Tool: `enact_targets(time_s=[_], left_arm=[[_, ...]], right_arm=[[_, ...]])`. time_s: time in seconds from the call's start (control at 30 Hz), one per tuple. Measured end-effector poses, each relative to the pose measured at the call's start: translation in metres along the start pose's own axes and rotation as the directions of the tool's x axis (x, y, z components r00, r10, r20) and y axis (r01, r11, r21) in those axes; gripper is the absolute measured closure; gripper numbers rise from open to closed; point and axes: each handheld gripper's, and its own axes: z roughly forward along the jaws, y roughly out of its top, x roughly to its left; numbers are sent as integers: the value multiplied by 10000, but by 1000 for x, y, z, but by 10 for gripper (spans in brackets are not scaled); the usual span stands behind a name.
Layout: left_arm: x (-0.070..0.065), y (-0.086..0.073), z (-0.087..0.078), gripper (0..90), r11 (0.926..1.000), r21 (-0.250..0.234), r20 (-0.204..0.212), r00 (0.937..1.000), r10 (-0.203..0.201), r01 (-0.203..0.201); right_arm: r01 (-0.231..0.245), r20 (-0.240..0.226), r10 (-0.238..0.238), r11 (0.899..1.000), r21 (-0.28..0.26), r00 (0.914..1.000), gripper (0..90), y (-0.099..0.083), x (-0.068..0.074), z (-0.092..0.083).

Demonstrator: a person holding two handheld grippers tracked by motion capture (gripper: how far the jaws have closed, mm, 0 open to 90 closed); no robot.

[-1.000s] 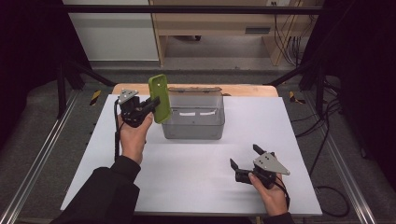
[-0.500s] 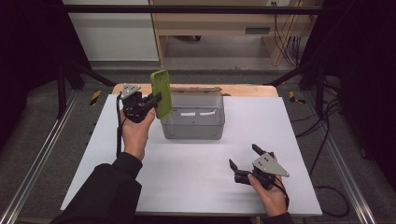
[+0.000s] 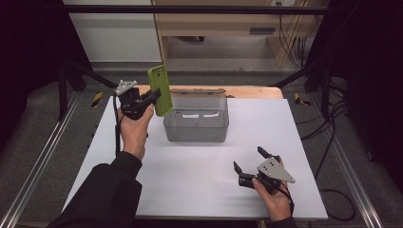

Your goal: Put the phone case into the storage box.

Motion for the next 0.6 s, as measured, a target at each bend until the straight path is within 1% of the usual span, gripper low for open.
enact_targets(time_s=[0.03,0.1,0.2,0.37,0.5,0.53,0.57,0.6], left_arm=[[1,0,2,774,10000,18,23,10000,-29,29],[1,0,6,774,9999,92,-25,9999,104,-103],[0,-2,15,775,9996,242,-29,9999,133,-132],[-3,-2,20,774,9992,375,-27,9999,146,-145],[-7,2,23,774,9982,422,10,9991,427,-427],[-8,2,23,774,9981,399,28,9989,461,-462],[-8,2,25,774,9973,457,14,9983,582,-582],[-8,2,25,774,9973,457,14,9983,582,-582]], right_arm=[[0,0,0,10000,0,10000,39,0,0,0],[25,-59,-25,10000,-56,10000,38,1,2,1],[204,-204,-202,9998,71,9996,36,1,6,5],[366,-306,-361,9992,135,9989,32,1,10,6],[252,-234,-246,9993,263,9994,32,-2,8,11],[299,-222,-292,9991,300,9993,32,-2,7,11],[307,-220,-300,9989,341,9993,32,-3,8,10],[349,-252,-340,9987,379,9991,32,-4,8,10]])
